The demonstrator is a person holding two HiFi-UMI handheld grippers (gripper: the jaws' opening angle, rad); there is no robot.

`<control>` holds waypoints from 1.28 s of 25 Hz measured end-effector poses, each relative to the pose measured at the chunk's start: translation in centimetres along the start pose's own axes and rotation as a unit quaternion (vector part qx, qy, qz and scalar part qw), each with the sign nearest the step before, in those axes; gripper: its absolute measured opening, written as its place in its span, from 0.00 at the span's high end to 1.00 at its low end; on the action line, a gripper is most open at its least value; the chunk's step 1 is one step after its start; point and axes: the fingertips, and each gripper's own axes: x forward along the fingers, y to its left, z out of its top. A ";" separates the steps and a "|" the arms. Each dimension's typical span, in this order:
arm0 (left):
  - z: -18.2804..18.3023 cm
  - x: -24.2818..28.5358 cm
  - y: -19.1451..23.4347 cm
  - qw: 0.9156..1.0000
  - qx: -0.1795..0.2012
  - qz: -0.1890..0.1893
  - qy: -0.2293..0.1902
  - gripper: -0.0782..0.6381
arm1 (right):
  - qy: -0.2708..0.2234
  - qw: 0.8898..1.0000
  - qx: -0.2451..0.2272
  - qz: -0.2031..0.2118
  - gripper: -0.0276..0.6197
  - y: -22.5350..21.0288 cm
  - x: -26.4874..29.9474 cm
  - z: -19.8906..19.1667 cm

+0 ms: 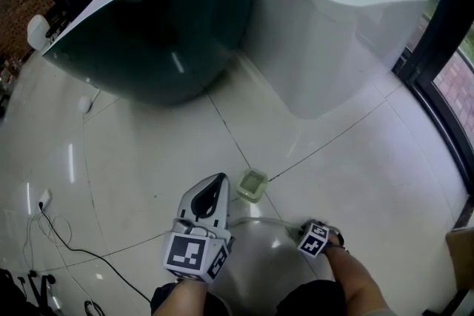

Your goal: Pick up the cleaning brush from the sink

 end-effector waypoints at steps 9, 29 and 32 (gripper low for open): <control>1.3 -0.5 0.2 1.000 -0.013 0.003 -0.016 0.91 | -0.027 0.999 0.026 -0.022 0.89 -1.3 -5.0 -2.0; 28.3 -20.0 -1.4 0.993 -0.039 0.047 0.098 0.90 | -0.124 0.983 0.102 -0.091 0.89 2.1 -54.1 14.3; 38.3 -24.0 -1.7 0.994 -0.029 0.048 0.091 0.90 | -0.132 0.981 0.100 -0.099 0.89 3.8 -64.5 17.3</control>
